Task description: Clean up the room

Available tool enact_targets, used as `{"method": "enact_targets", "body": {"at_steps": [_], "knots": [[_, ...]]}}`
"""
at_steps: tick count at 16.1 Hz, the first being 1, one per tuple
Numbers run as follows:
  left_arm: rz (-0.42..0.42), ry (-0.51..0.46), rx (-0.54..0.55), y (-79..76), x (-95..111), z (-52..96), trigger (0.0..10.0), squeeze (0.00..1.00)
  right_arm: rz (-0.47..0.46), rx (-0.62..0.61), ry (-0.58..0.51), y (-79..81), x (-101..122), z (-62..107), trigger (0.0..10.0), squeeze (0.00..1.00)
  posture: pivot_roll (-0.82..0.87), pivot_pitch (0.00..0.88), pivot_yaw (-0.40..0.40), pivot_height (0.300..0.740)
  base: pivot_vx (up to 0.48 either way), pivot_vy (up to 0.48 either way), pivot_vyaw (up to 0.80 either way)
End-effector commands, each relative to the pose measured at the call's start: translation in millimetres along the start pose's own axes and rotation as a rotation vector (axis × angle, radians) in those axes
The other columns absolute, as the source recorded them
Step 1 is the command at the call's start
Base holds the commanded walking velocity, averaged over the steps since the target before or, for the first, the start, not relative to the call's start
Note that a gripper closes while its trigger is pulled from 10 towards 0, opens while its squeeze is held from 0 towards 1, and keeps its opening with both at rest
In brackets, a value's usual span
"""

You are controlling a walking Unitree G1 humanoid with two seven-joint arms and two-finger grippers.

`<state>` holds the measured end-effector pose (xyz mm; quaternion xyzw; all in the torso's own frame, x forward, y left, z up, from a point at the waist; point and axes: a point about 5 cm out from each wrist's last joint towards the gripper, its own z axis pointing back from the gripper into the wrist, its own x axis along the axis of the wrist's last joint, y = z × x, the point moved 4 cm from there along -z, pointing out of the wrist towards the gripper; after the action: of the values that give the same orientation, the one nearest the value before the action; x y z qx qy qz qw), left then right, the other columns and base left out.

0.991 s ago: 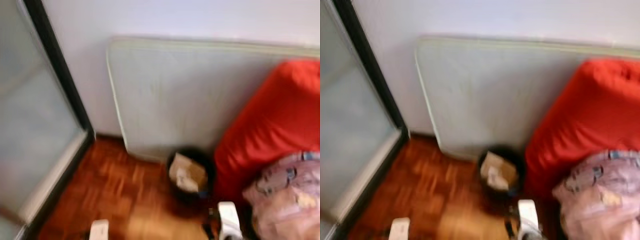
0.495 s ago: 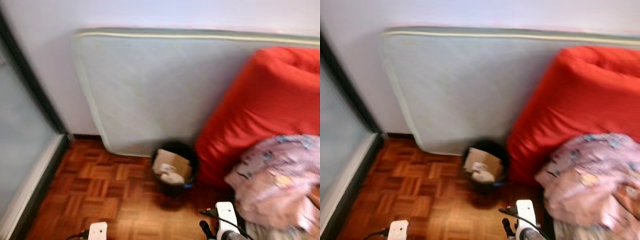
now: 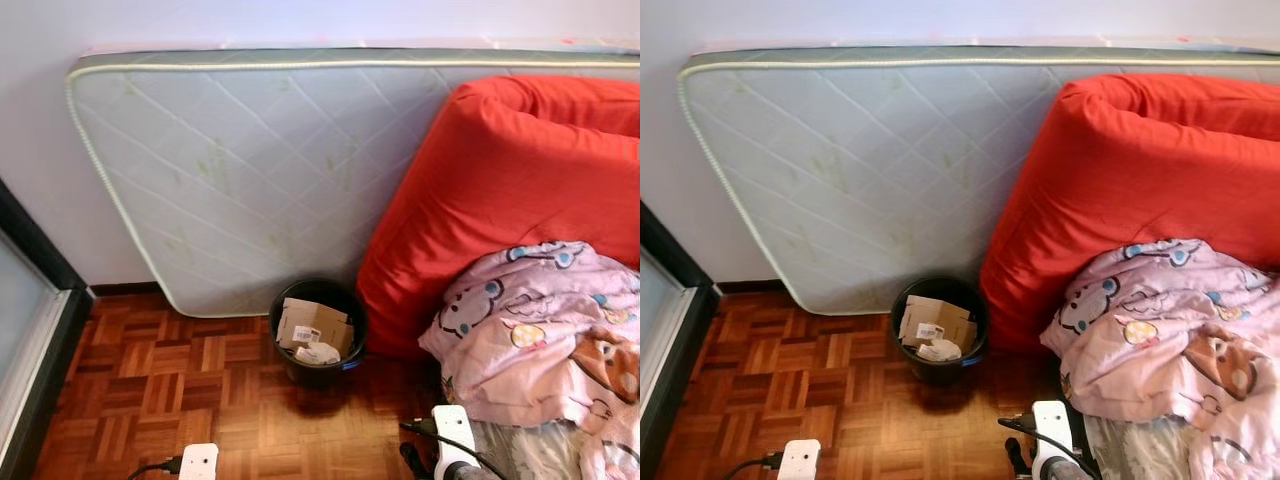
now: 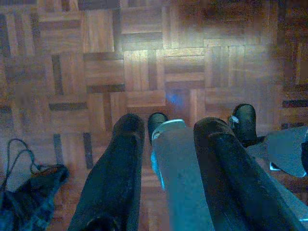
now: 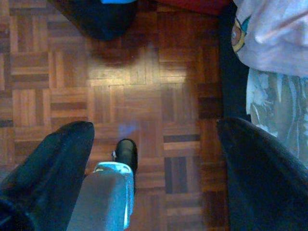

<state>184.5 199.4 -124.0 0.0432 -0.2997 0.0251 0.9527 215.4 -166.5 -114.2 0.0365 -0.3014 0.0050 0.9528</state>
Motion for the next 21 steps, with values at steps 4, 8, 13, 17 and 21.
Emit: {"method": "enact_targets", "body": {"at_steps": [4, 8, 13, 17, 21], "knots": [[0.004, 0.035, 0.010, 0.3, -10.1, 1.6, 10.0, 0.00, 0.013, -0.005, 0.010, -2.2, -2.2, 0.5, 10.0, 0.00, 0.04, 0.068, -0.059, 0.740, 0.000, -0.115, -0.75], [0.000, 0.034, 0.011, 0.3, -9.6, 1.4, 10.0, 0.00, 0.016, -0.005, 0.011, -2.3, -1.9, 0.4, 10.0, 0.00, 0.04, 0.067, -0.060, 0.740, 0.000, 0.000, -0.74], [0.000, 0.034, 0.016, 0.7, -9.8, 1.5, 10.0, 0.00, 0.016, -0.004, 0.010, -2.2, -1.8, 0.5, 10.0, 0.00, 0.05, 0.069, -0.061, 0.740, 0.000, 0.000, -0.72], [-0.006, 0.037, 0.020, 3.6, -10.1, 1.6, 10.0, 0.00, 0.008, -0.001, 0.010, 0.3, -2.4, 0.2, 10.0, 0.00, 0.05, 0.067, -0.046, 0.740, 0.000, 0.000, -0.72], [-0.024, 0.040, 0.020, 7.3, -10.3, 1.8, 10.0, 0.00, -0.008, 0.002, 0.008, 4.0, -3.2, -0.2, 10.0, 0.00, 0.04, 0.055, -0.035, 0.740, 0.000, 0.000, -0.72]]}}
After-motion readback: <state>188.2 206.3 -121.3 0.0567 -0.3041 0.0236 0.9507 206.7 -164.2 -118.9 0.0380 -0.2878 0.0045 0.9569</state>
